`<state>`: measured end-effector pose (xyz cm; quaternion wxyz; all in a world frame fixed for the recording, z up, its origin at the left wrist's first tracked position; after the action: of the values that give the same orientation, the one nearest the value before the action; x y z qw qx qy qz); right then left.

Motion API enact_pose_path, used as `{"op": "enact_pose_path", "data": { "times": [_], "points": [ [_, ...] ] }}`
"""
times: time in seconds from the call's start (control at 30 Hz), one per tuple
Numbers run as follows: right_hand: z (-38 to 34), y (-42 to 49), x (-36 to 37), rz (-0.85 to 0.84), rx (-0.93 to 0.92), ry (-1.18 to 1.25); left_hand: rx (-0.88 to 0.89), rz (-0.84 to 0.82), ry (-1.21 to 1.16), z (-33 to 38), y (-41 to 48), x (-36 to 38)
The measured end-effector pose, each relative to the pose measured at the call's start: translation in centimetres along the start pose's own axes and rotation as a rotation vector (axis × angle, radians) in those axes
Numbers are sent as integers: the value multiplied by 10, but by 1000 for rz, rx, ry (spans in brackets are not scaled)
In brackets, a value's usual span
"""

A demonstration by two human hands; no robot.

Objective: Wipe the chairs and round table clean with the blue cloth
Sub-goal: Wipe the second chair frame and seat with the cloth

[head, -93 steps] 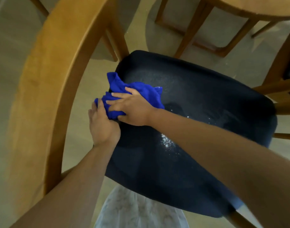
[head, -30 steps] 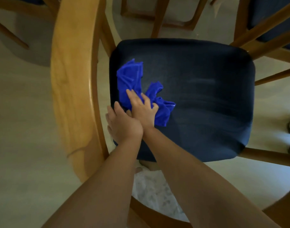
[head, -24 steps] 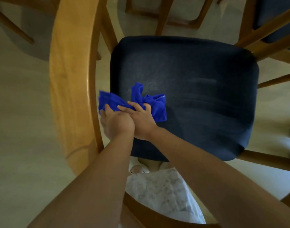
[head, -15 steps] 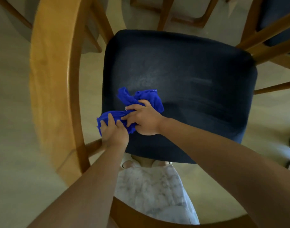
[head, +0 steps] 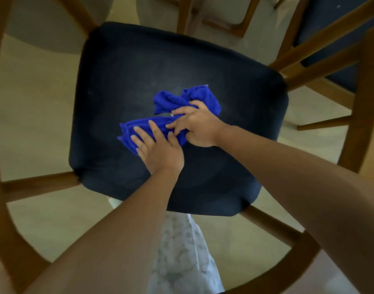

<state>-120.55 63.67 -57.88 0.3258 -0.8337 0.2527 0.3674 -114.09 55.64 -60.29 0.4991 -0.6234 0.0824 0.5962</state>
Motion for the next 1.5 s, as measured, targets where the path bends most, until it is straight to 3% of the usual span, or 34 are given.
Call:
{"op": "enact_pose_path", "data": {
  "times": [0.27, 0.43, 0.57, 0.7, 1.0, 1.3, 1.4, 1.5],
  "points": [
    [119, -92, -34, 300, 580, 218, 512, -232, 192, 119, -29, 52],
    [138, -167, -13, 543, 1020, 388, 843, -361, 343, 155, -63, 80],
    [124, -196, 13, 620, 1300, 577, 1053, -346, 394, 170, -82, 88],
    [90, -211, 41, 618, 1330, 608, 1238, -337, 481, 153, -95, 90],
    [31, -219, 89, 622, 1548, 741, 1415, -449, 585, 107, -115, 86],
    [-67, -174, 137, 860, 1717, 1008, 1543, -555, 690, 31, -103, 55],
    [-82, -153, 127, 780, 1684, 1012, 1574, -603, 712, 20, -88, 43],
    [-69, -153, 77, 848, 1565, 832, 1502, -583, 490, 38, -68, 18]
  ]
}}
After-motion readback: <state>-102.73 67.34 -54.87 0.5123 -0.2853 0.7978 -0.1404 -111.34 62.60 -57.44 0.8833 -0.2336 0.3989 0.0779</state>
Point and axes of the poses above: each hand's wrist, its own y-axis towards the middle knuckle, its own x-axis out of the palm, z = x × y, the point moved 10 cm from there along y, towards the middle knuckle, and after that the axes turned 9 degrees about z, right-handed, at the moved point
